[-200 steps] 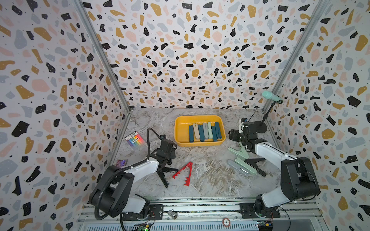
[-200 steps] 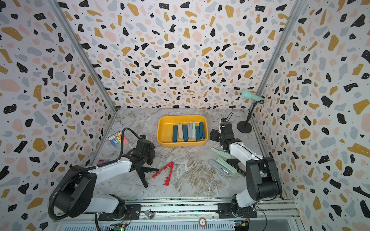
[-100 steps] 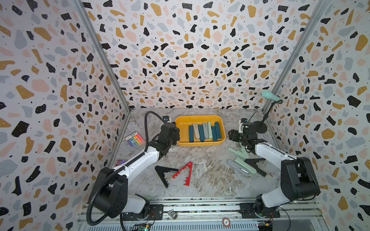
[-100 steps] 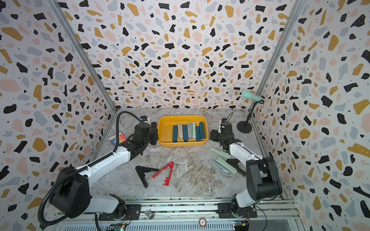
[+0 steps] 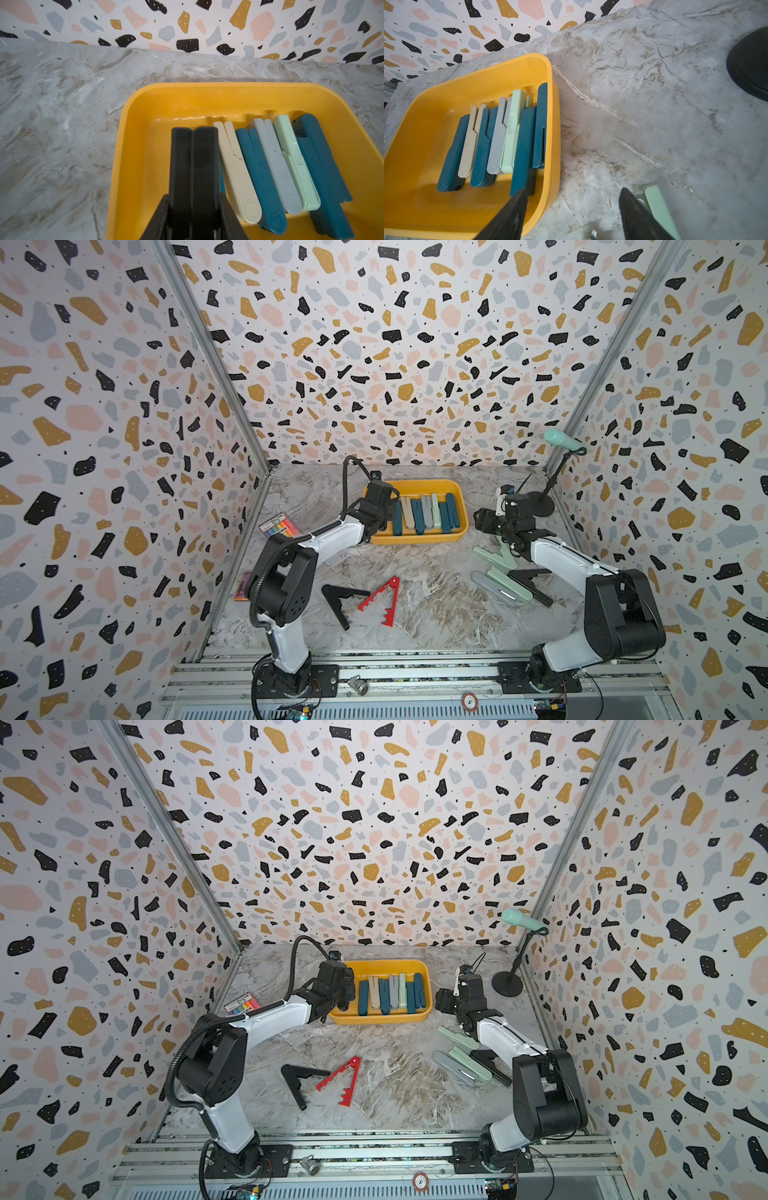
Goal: Put the pruning pliers into the storage box
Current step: Place the pruning pliers in the storage box.
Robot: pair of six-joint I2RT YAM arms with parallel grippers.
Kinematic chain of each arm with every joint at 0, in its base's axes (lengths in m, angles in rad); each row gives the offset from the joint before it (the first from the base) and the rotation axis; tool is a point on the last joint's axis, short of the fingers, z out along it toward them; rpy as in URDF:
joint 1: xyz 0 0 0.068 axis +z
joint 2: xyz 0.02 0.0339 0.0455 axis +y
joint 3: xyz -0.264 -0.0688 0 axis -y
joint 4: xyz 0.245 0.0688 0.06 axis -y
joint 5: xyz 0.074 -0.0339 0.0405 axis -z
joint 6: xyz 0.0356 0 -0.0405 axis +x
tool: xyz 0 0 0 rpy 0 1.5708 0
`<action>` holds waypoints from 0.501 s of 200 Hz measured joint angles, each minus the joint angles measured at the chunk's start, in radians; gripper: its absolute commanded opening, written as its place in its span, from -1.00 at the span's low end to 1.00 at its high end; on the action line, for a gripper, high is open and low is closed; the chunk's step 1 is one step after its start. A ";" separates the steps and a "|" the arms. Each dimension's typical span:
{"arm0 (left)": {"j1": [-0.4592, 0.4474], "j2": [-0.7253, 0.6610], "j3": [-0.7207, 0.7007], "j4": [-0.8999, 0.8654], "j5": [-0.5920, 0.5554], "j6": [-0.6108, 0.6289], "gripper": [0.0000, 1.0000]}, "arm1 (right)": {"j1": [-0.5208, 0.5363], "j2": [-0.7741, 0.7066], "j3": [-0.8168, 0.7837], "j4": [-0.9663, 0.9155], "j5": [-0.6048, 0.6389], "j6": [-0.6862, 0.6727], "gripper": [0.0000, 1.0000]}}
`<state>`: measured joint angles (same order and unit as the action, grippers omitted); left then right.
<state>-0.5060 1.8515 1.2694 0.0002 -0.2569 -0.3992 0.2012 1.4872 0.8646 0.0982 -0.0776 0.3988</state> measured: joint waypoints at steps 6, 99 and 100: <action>0.000 0.019 0.014 -0.005 0.002 0.000 -0.63 | 0.000 -0.003 -0.002 0.000 0.000 0.000 0.43; 0.001 0.193 0.120 -0.052 0.006 0.003 -0.62 | 0.000 -0.017 -0.011 0.000 0.002 0.001 0.43; 0.001 0.193 0.120 -0.052 0.006 0.003 -0.62 | 0.000 -0.017 -0.012 0.001 0.002 0.001 0.43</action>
<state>-0.5049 2.0445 1.3891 -0.0521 -0.2508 -0.3958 0.2012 1.4704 0.8528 0.0990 -0.0761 0.3996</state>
